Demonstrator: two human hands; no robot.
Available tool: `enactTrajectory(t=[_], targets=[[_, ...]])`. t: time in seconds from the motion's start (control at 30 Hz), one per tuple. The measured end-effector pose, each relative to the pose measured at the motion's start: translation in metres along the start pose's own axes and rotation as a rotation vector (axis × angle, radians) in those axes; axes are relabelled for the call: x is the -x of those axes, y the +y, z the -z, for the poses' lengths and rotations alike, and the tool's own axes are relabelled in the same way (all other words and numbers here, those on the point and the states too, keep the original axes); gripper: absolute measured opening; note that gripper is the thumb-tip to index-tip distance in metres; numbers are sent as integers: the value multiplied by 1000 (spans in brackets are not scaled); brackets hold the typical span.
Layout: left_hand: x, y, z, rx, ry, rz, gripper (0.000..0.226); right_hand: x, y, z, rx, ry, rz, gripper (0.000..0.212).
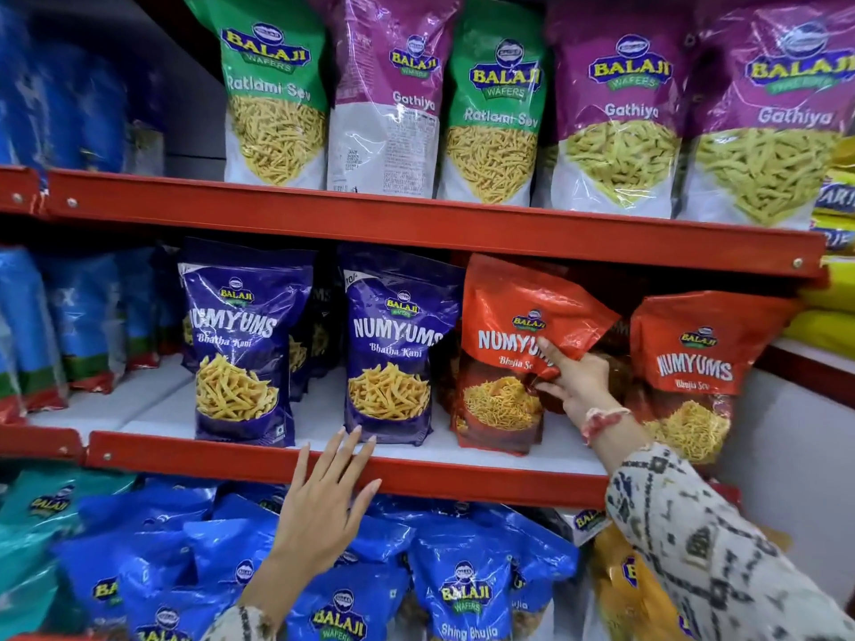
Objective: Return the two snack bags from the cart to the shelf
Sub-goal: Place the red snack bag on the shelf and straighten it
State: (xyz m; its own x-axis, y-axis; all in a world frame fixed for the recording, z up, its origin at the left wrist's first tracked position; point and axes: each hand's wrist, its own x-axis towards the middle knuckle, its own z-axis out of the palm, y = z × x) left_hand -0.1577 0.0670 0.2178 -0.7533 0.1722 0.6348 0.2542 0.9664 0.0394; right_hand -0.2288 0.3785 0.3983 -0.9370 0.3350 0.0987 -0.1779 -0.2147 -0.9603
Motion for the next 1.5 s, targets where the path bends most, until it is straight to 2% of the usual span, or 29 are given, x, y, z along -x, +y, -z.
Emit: enactTrajectory(t=[0.07,0.17,0.23,0.3,0.37,0.43,0.47,0.53,0.57,0.63,0.7,0.77,0.97,1.27,1.33,1.4,1.47,1.5], targets=[[-1,-2,-2,2,17,-16,58,-8,-1,-5,48,-20,-13,54],[-2,-3,-1,10,24,-32,59,-21,-2,-9,180,-50,22,45],[-4,-4,1,59,25,-6,60,-26,1,-13,210,-2,44,51],[-11,-3,5,159,49,53,63,-33,12,-18,378,139,113,72],[-25,-1,13,327,99,149,68,-6,17,-29,534,325,280,80],[-42,2,23,539,115,254,72,27,25,-42,535,418,571,67],[-50,5,28,634,124,293,72,39,31,-50,502,365,671,58],[-66,11,37,781,140,352,65,57,47,-65,440,83,705,45],[-73,13,39,833,136,373,62,62,55,-72,424,-80,639,44],[-81,16,40,892,92,382,59,66,71,-85,426,-324,480,56],[-85,16,36,939,49,368,55,65,86,-95,426,-470,322,67],[-86,12,31,991,18,378,51,63,94,-100,421,-580,234,65],[-77,1,45,970,-24,393,58,80,95,-92,631,-600,278,57],[-56,3,63,906,-91,415,65,101,92,-71,676,-627,360,52],[-55,10,64,846,-6,444,71,97,92,-60,608,-544,387,54],[-52,25,67,749,272,429,70,93,93,-45,516,-316,424,54],[-51,45,70,693,518,298,60,87,89,-26,461,-72,480,53],[-52,55,68,704,545,210,55,83,85,-16,434,23,497,51]])
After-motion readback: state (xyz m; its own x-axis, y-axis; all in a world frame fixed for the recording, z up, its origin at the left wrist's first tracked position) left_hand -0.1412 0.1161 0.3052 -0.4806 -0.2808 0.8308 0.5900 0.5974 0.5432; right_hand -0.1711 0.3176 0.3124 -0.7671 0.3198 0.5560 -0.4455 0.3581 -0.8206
